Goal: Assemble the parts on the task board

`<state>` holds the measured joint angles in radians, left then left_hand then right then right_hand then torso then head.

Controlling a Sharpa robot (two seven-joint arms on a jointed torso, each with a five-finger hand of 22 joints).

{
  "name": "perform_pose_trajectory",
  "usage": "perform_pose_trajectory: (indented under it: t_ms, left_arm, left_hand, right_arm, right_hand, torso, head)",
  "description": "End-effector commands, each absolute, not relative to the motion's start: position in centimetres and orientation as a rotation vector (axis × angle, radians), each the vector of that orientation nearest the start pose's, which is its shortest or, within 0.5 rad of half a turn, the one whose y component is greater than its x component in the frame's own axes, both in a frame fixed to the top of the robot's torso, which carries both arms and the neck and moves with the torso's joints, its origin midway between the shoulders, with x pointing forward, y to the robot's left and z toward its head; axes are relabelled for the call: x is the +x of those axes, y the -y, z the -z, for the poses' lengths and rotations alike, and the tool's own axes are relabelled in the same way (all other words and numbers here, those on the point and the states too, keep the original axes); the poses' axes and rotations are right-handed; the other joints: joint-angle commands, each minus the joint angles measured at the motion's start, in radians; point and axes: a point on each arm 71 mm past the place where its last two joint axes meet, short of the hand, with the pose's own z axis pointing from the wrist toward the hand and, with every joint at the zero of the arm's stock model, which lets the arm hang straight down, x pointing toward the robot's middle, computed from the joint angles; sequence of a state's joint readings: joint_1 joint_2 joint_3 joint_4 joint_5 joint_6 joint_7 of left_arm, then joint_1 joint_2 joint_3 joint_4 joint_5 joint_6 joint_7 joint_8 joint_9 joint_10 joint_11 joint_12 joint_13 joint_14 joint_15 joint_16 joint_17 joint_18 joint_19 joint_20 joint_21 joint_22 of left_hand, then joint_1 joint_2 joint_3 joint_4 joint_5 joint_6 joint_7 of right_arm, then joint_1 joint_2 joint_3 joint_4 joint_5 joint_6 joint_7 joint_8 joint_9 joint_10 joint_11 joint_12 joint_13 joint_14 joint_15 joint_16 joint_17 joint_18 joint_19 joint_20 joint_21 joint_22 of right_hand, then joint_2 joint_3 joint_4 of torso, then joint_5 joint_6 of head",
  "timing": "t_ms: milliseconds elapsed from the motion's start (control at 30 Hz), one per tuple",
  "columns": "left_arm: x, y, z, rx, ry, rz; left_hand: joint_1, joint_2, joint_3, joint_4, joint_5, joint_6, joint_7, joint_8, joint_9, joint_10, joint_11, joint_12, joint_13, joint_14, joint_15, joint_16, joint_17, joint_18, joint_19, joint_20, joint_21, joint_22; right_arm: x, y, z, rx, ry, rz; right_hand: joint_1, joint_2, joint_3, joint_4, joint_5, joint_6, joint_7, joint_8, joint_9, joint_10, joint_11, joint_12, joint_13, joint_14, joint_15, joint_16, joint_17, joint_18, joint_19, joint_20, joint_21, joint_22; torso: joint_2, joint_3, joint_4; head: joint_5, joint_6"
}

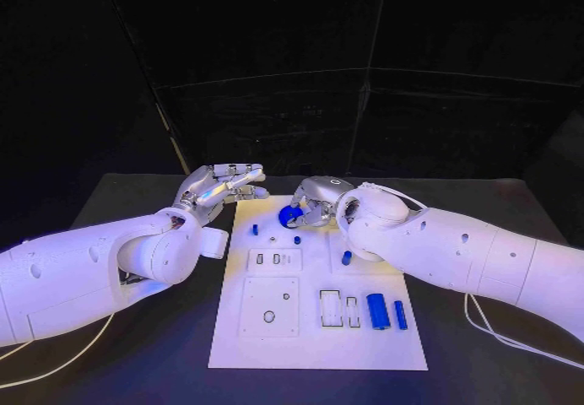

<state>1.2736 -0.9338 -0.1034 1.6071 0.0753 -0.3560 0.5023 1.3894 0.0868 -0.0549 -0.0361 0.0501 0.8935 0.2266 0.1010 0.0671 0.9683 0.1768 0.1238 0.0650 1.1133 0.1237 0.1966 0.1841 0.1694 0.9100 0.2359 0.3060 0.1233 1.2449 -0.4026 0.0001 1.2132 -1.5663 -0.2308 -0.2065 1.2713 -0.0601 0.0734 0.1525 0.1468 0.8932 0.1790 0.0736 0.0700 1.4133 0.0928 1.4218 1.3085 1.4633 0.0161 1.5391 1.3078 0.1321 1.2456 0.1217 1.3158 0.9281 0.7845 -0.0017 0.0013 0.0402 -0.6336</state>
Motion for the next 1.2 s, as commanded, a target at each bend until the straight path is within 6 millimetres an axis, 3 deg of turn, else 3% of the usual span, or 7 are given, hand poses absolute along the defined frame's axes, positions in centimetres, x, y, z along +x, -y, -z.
perform_pose_trajectory:
  t_ms: [33,633,867,933,1033,1133,1200]
  left_arm:
    - [47.9,-23.3,15.3,-1.090,-1.283,1.570]
    - [47.9,-23.4,15.3,-1.090,-1.282,1.569]
    - [47.9,-23.5,15.2,-1.090,-1.280,1.567]
    - [47.9,-23.5,15.2,-1.090,-1.280,1.567]
    - [47.9,-23.6,15.2,-1.091,-1.280,1.565]
    - [47.8,-23.7,15.2,-1.092,-1.279,1.564]
    - [47.8,-23.8,15.2,-1.092,-1.278,1.562]
  left_hand:
    - [0.001,0.005,0.000,-0.007,-0.002,-0.002,0.016,-0.004,-0.001,0.000,0.008,-0.004,-0.001,0.006,0.002,-0.005,0.001,0.012,0.004,-0.002,-0.005,-0.002]
    - [-0.002,0.005,0.001,-0.009,-0.002,-0.002,0.016,-0.005,-0.001,-0.001,0.008,-0.005,-0.001,0.005,0.002,-0.007,0.002,0.012,0.004,-0.001,-0.007,-0.003]
    - [-0.002,0.005,0.001,-0.009,-0.002,-0.002,0.016,-0.005,-0.001,-0.001,0.008,-0.005,-0.001,0.005,0.002,-0.007,0.002,0.012,0.004,-0.001,-0.007,-0.003]
    - [-0.002,0.005,0.001,-0.009,-0.002,-0.002,0.016,-0.005,-0.001,-0.001,0.008,-0.005,-0.001,0.005,0.002,-0.007,0.002,0.012,0.004,-0.001,-0.007,-0.003]
    - [-0.002,0.005,0.001,-0.009,-0.002,-0.002,0.016,-0.005,-0.001,-0.001,0.008,-0.005,-0.001,0.005,0.002,-0.007,0.002,0.012,0.004,-0.001,-0.007,-0.003]
    - [-0.002,0.005,0.001,-0.009,-0.002,-0.002,0.016,-0.005,-0.001,-0.001,0.008,-0.005,-0.001,0.005,0.002,-0.007,0.002,0.012,0.004,-0.001,-0.007,-0.003]
    - [-0.002,0.005,0.001,-0.009,-0.002,-0.002,0.016,-0.005,-0.001,-0.001,0.008,-0.005,-0.001,0.005,0.002,-0.007,0.002,0.012,0.004,-0.001,-0.007,-0.003]
  right_arm:
    - [53.4,5.5,16.6,-0.300,-1.668,-0.623]
    - [53.8,6.2,16.9,-0.284,-1.703,-0.575]
    - [53.5,6.9,16.1,-0.246,-1.603,-0.613]
    - [53.4,7.4,15.8,-0.219,-1.557,-0.643]
    - [53.4,8.7,15.4,-0.165,-1.509,-0.689]
    - [53.3,10.5,15.1,-0.104,-1.482,-0.755]
    - [53.1,11.8,14.8,-0.060,-1.467,-0.814]
  right_hand:
    - [-0.004,0.009,-0.009,0.000,-0.005,-0.001,-0.001,-0.006,-0.002,0.006,-0.001,0.004,0.051,0.091,0.000,0.004,0.187,-0.015,0.003,0.001,0.005,-0.001]
    - [-0.018,0.014,-0.023,0.014,-0.015,-0.026,0.002,-0.012,-0.005,0.003,0.001,0.001,0.048,0.090,0.001,0.003,0.185,-0.014,0.002,0.001,0.004,-0.004]
    - [-0.015,0.014,-0.025,0.014,-0.004,-0.028,0.005,-0.012,-0.005,0.004,0.003,0.002,0.050,0.091,0.002,0.004,0.187,-0.015,0.003,0.002,0.005,-0.002]
    - [-0.007,0.013,-0.026,0.010,0.006,-0.046,0.006,-0.013,-0.006,-0.012,0.005,-0.013,0.030,0.086,0.003,-0.003,0.168,-0.012,-0.007,0.003,-0.003,-0.021]
    - [0.005,0.012,-0.029,0.006,0.027,-0.129,0.009,-0.019,-0.012,-0.035,0.007,-0.034,0.004,0.080,0.005,-0.015,0.142,-0.006,-0.027,0.005,-0.020,-0.054]
    - [0.007,0.012,-0.030,0.006,0.031,-0.120,0.010,-0.017,-0.011,-0.034,0.008,-0.034,0.005,0.079,0.006,-0.016,0.141,-0.005,-0.029,0.006,-0.023,-0.058]
    - [0.013,0.016,-0.030,0.004,0.035,-0.058,0.009,-0.007,-0.004,-0.033,0.008,-0.034,0.006,0.079,0.006,-0.017,0.139,-0.005,-0.030,0.006,-0.024,-0.059]
  torso:
    - [0.000,-0.0006,-0.0011]
    - [-0.001,0.0006,-0.0017]
    - [-0.001,0.0012,-0.0021]
    - [-0.001,0.0012,-0.0024]
    - [-0.002,0.0016,-0.0028]
    - [-0.002,0.0004,-0.0030]
    - [-0.003,0.0023,-0.0047]
  head:
    - [0.001,-0.002]
    - [0.002,-0.005]
    - [0.002,-0.004]
    - [0.002,-0.003]
    - [0.004,-0.004]
    - [0.003,-0.002]
    - [0.004,0.000]
